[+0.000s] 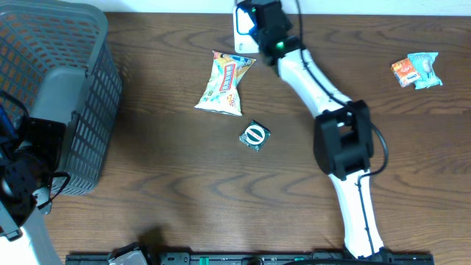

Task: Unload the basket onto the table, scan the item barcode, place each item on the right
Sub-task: 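Carry the green-blue pack right and drop it on the table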

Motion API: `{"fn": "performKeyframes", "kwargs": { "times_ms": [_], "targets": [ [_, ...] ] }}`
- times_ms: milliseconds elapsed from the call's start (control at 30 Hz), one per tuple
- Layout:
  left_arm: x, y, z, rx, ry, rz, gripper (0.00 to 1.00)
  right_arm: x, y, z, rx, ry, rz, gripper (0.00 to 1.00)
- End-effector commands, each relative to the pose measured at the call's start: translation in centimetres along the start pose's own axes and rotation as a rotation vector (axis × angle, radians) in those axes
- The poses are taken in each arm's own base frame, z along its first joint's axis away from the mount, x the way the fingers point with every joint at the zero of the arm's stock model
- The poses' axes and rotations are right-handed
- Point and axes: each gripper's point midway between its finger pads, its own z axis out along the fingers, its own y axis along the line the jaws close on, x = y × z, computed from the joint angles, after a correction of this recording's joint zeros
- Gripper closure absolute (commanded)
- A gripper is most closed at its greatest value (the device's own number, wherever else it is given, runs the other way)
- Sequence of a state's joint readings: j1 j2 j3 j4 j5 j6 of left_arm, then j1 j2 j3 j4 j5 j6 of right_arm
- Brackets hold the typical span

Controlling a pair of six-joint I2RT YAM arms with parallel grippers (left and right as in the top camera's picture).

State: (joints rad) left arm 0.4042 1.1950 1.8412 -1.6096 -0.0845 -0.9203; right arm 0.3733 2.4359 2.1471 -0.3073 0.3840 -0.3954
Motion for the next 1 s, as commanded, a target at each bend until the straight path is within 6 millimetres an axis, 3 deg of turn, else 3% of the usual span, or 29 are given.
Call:
{"fn": "performKeyframes", "kwargs": {
  "times_ms": [0,67,233,267,367,467,500,633,733,867,967],
  "targets": [
    [0.3,1.0,-0.2,-0.041,0.012,-0.004,0.02,1.3,-10.5,-2.2,0.131,0.044,0.281,0.99],
    [0.3,1.0,-0.2,-0.041,0.012,-0.004,0.02,4.2,-12.8,-2.2,0.149,0.124,0.317,0.99],
    [0.3,1.0,-0.2,-0.041,0.012,-0.004,0.02,13.8,-17.5,-2.4,0.174,0.397,0.327,0.99],
    [0.3,1.0,-0.2,-0.041,0.012,-0.004,0.02,17.1,-19.1,-3.0,0.178,0.489,0.339,0.98],
    [0.3,1.0,-0.2,-0.041,0.012,-0.004,0.02,20.6,-21.0,-3.9,0.188,0.582,0.362,0.87],
    [0.3,1.0,-0.2,-0.041,0.012,-0.004,0.02,22.8,-22.2,-4.5,0.195,0.632,0.424,0.21],
    [0.3,1.0,-0.2,-0.041,0.012,-0.004,0.02,23.4,-22.2,-4.7,0.183,0.647,0.431,0.01],
    [0.3,1.0,-0.2,-0.041,0.012,-0.004,0.02,24.4,-22.0,-5.2,0.17,0.684,0.454,0.01],
    [0.3,1.0,-0.2,-0.04,0.012,-0.004,0.02,23.6,-20.2,-4.9,0.079,0.665,0.474,0.01],
    [0.3,1.0,-0.2,-0.041,0.012,-0.004,0.02,20.3,-14.2,-4.6,-0.258,0.574,0.564,0.01],
    [0.3,1.0,-0.2,-0.041,0.012,-0.004,0.02,16.7,-8.7,-6.4,-0.599,0.503,0.658,0.01]
  ]
}}
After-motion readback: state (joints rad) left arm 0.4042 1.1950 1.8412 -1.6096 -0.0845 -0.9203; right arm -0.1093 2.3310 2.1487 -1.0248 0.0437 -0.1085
